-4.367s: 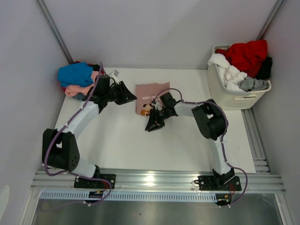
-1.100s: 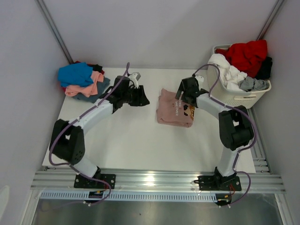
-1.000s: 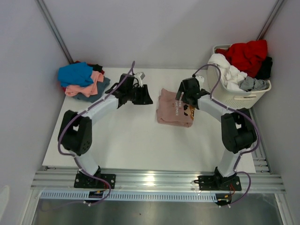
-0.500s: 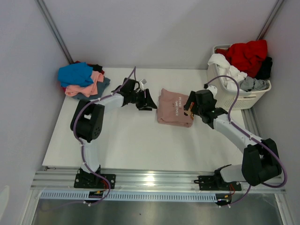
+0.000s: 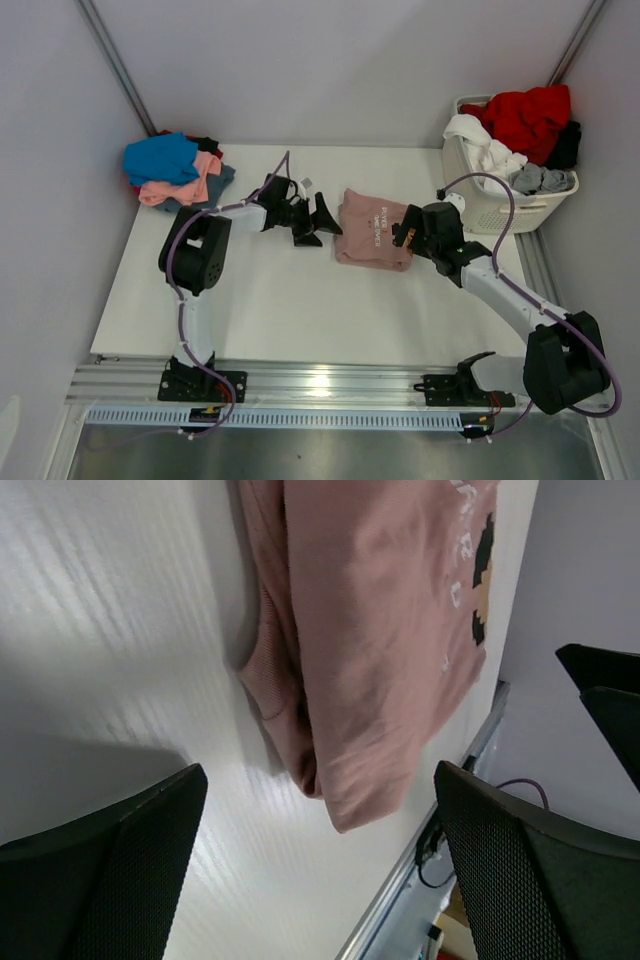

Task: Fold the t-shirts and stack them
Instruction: Smooth out wrinkles on the folded tshirt

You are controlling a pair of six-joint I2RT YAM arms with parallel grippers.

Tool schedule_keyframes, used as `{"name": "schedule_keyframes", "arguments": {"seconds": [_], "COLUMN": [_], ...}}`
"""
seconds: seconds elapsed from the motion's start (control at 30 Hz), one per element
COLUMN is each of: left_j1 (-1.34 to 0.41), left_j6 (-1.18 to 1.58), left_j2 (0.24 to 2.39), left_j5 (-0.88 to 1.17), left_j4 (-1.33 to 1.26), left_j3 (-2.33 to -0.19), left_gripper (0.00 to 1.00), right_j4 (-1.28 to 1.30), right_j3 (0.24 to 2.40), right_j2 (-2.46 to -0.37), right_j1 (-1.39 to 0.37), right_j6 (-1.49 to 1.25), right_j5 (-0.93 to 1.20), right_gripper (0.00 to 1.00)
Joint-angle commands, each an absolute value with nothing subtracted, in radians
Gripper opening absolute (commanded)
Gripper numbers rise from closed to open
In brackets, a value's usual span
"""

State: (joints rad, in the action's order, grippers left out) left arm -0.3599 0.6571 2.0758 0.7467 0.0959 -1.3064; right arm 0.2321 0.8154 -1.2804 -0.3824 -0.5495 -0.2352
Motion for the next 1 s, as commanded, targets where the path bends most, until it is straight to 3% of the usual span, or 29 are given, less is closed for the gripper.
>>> {"name": "schedule_keyframes", "arguments": {"seconds": [0.0, 0.3, 0.73, 0.97], "left_j1": [-0.359, -0.397, -0.502, -0.502], "left_j6": [0.702, 0.746, 0.627, 0.597], "left_j2": [2.057, 2.125, 2.209, 2.183], "left_j5": [0.844, 0.833, 0.631, 0.565], "left_j4": [0.023, 0.023, 0.33, 0.388], "left_j3": [-1.319, -1.374, -1.58, -1.563], "left_gripper": [0.99, 0.99, 0.98, 0.97], "right_j4": [0.187, 0.202, 0.219, 0.236], "right_j3": [0.802, 0.795, 0.81, 0.813], "right_j2": [-1.221, -1.167, -1.111, -1.088], "right_j1": [-0.382, -0.382, -0.383, -0.382], "right_j6": [-0.552, -0.548, -0.552, -0.543], "right_j5": [-0.216, -0.222, -0.229, -0.232], "right_gripper": [0.94, 0.94, 0.93, 0.93]}}
